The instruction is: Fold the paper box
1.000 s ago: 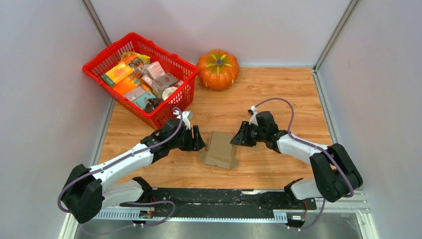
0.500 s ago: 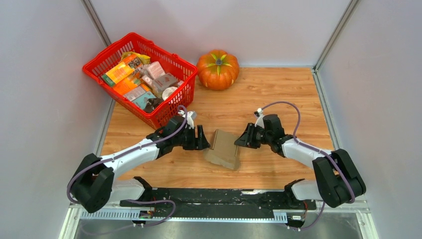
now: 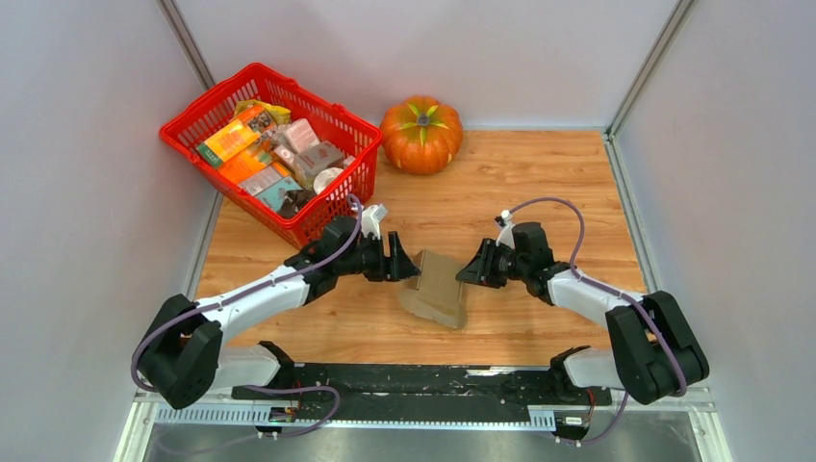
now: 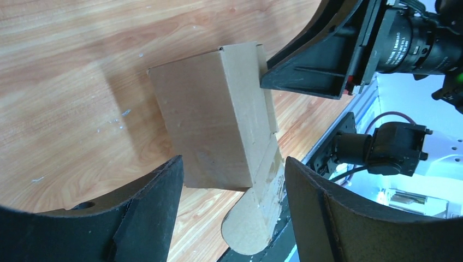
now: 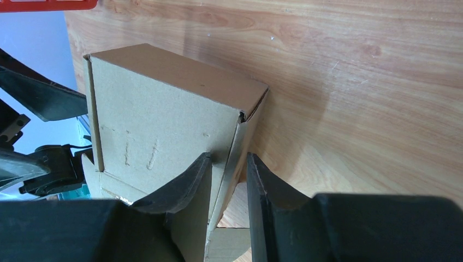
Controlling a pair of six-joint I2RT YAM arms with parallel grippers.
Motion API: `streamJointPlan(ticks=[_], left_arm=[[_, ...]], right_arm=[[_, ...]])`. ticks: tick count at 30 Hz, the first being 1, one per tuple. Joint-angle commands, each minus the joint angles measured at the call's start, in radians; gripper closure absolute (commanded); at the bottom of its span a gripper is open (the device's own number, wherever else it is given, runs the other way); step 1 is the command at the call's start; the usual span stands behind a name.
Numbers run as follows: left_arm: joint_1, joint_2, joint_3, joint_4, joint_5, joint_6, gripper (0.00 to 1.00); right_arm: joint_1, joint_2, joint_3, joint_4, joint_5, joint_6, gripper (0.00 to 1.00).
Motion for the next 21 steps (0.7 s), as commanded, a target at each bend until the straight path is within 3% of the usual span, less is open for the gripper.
streamJointPlan(ticks=[1, 7, 21], left_arm=[[0.004, 0.001, 0.049, 0.021, 0.005, -0.004, 0.24], [0.003, 0.093, 0.099, -0.014, 0.024, -0.013, 0.23], [-0.016, 0.228, 0.145, 0.074, 0.136, -0.050, 0.22]], right_arm=[[-0.007, -0.002, -0.019, -0.040, 0.048, -0.037, 0.69], [-0.013, -0.010, -0.022, -0.043, 0.046, -0.037, 0.69], [-0.022, -0.007, -0.028, -0.037, 0.045, -0.044, 0.69]])
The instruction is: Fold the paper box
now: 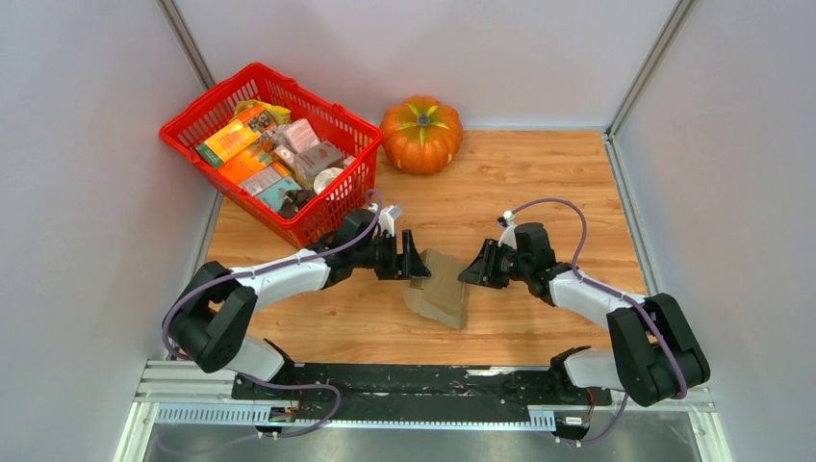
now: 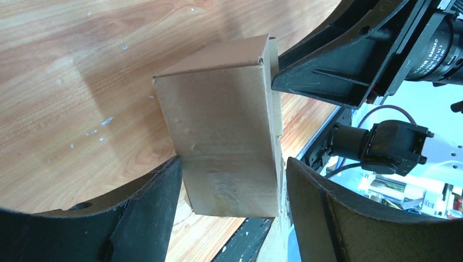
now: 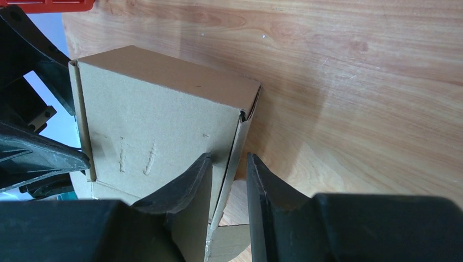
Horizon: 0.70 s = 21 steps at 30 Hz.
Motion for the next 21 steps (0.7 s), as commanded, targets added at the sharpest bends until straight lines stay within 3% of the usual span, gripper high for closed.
streamJointPlan(ticks=[1, 5, 10, 14, 21], left_arm=[[-0.020, 0.032, 0.054, 0.070, 0.049, -0.012, 0.22], [-0.033, 0.056, 0.072, 0.067, 0.046, -0.012, 0.27], [-0.034, 0.058, 0.083, 0.048, 0.030, -0.008, 0.41], [-0.033, 0.055, 0.069, 0.042, 0.013, -0.018, 0.49], [-0.021, 0.016, 0.000, 0.117, 0.034, -0.126, 0.53]], right_arm=[[-0.008, 0.010, -0.021, -0.022, 0.043, -0.036, 0.69], [-0.008, 0.013, -0.021, -0.021, 0.041, -0.037, 0.69], [-0.006, -0.007, -0.013, -0.045, 0.058, -0.060, 0.64], [-0.006, -0.056, 0.004, -0.108, 0.075, -0.092, 0.45], [0.064, -0.222, 0.079, -0.303, 0.191, -0.169, 0.11]])
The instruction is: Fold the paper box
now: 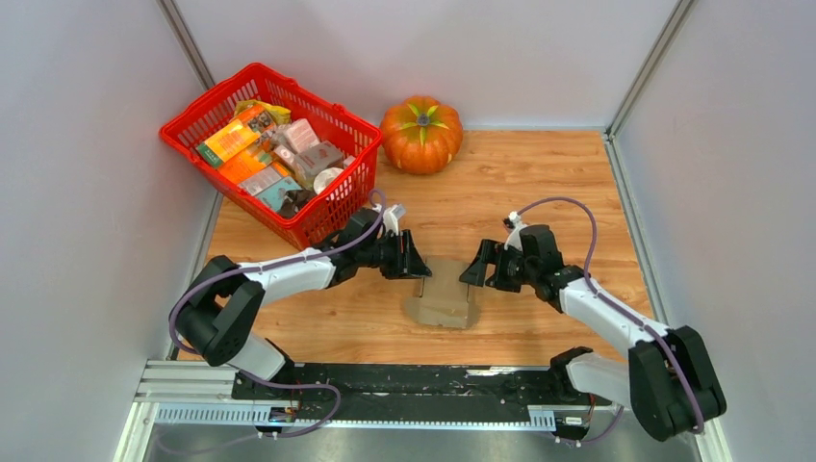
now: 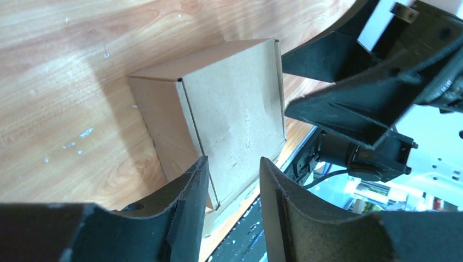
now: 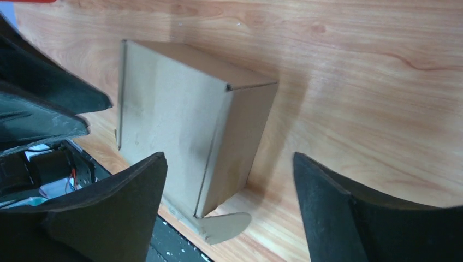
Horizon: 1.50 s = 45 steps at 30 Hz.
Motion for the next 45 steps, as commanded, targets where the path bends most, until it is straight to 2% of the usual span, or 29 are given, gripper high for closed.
streamJointPlan(ticks=[1, 4, 7, 8, 12, 15, 18, 19, 20, 22, 24, 25, 28, 38, 45], left_arm=[[0.008, -0.039, -0.036, 0.079, 0.033, -0.105, 0.54], [0.017, -0.049, -0.055, 0.108, 0.061, -0.141, 0.55], [0.018, -0.052, -0.046, 0.079, 0.063, -0.115, 0.55], [0.018, -0.059, -0.046, 0.054, 0.050, -0.101, 0.52], [0.018, -0.127, -0.035, -0.070, -0.026, -0.008, 0.46], [0.017, -0.172, -0.023, -0.171, -0.057, 0.071, 0.44], [0.014, -0.209, -0.021, -0.239, -0.083, 0.132, 0.44], [0.012, -0.215, -0.024, -0.248, -0.086, 0.147, 0.44], [0.012, -0.220, -0.033, -0.254, -0.094, 0.152, 0.44], [0.011, -0.224, -0.044, -0.245, -0.095, 0.151, 0.46], [0.009, -0.211, -0.046, -0.231, -0.089, 0.148, 0.47], [0.008, -0.204, -0.043, -0.228, -0.086, 0.145, 0.48], [0.000, -0.194, -0.029, -0.221, -0.080, 0.140, 0.50], [-0.017, -0.194, -0.046, -0.210, -0.083, 0.137, 0.50], [-0.017, -0.187, -0.064, -0.190, -0.086, 0.131, 0.49]], right_arm=[[0.088, -0.147, 0.091, -0.152, 0.134, -0.087, 0.05], [0.196, -0.208, 0.133, -0.235, 0.281, -0.113, 0.00], [0.218, -0.216, 0.161, -0.272, 0.344, -0.109, 0.00], [0.216, -0.206, 0.162, -0.272, 0.361, -0.104, 0.00], [0.167, -0.151, 0.153, -0.232, 0.250, -0.079, 0.01], [0.114, -0.118, 0.133, -0.183, 0.153, -0.063, 0.08], [0.063, -0.088, 0.128, -0.143, 0.085, -0.040, 0.21], [0.057, -0.078, 0.132, -0.125, 0.075, -0.035, 0.31], [0.049, -0.069, 0.136, -0.118, 0.058, -0.027, 0.36], [0.040, -0.030, 0.161, -0.103, 0.047, -0.018, 0.43], [0.034, 0.009, 0.181, -0.100, 0.044, -0.029, 0.46], [0.029, 0.041, 0.196, -0.095, 0.044, -0.030, 0.51], [-0.005, 0.104, 0.208, -0.080, 0.036, -0.033, 0.60], [-0.042, 0.178, 0.214, -0.017, -0.007, -0.030, 0.71], [-0.042, 0.231, 0.220, 0.014, -0.027, 0.022, 0.82]])
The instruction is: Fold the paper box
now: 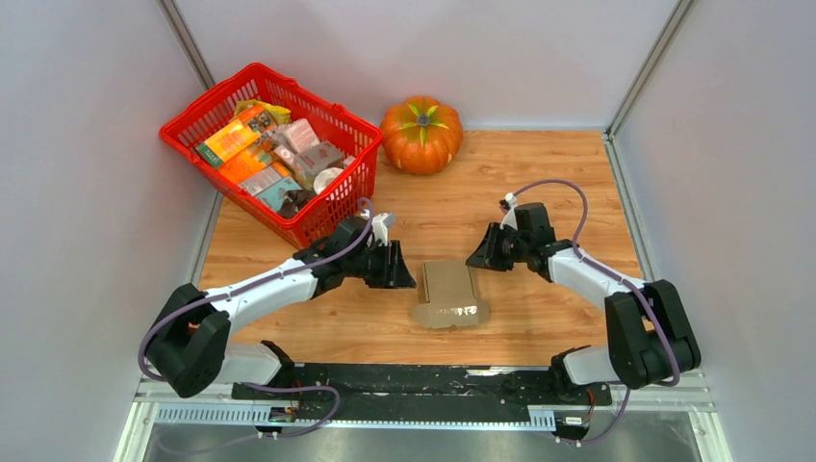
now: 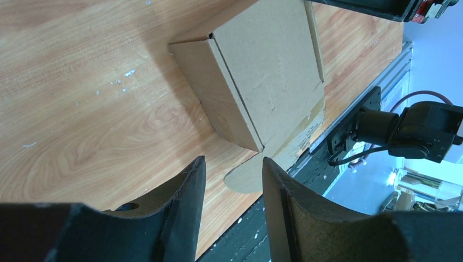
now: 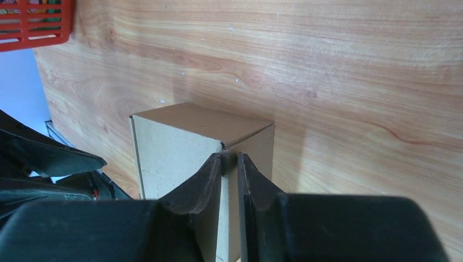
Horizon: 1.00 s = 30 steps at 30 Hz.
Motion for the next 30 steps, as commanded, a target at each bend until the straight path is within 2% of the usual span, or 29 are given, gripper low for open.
streamJointPlan(ticks=[1, 7, 15, 22, 26, 28, 30], left_arm=[[-0.003, 0.015, -0.006, 0.035, -0.005, 0.014, 0.47], [-0.003, 0.009, -0.021, 0.079, -0.016, -0.011, 0.37], [-0.003, -0.010, -0.040, 0.141, -0.030, -0.054, 0.34], [-0.003, -0.121, -0.089, 0.196, -0.066, -0.046, 0.28], [-0.005, -0.227, -0.123, 0.222, -0.131, 0.012, 0.28], [-0.007, -0.304, -0.133, 0.191, -0.192, 0.059, 0.28], [-0.020, -0.350, -0.111, 0.126, -0.253, 0.170, 0.29]], right_arm=[[-0.004, 0.045, 0.042, 0.043, -0.013, 0.039, 0.83], [-0.005, 0.087, 0.094, -0.024, 0.021, 0.088, 0.87], [-0.012, 0.150, 0.151, -0.081, 0.001, 0.128, 0.88], [-0.033, 0.232, 0.217, -0.142, -0.065, 0.124, 0.90], [-0.035, 0.268, 0.264, -0.179, -0.079, 0.116, 0.90], [-0.036, 0.285, 0.290, -0.193, -0.076, 0.116, 0.90], [-0.036, 0.303, 0.310, -0.211, -0.077, 0.111, 0.90]])
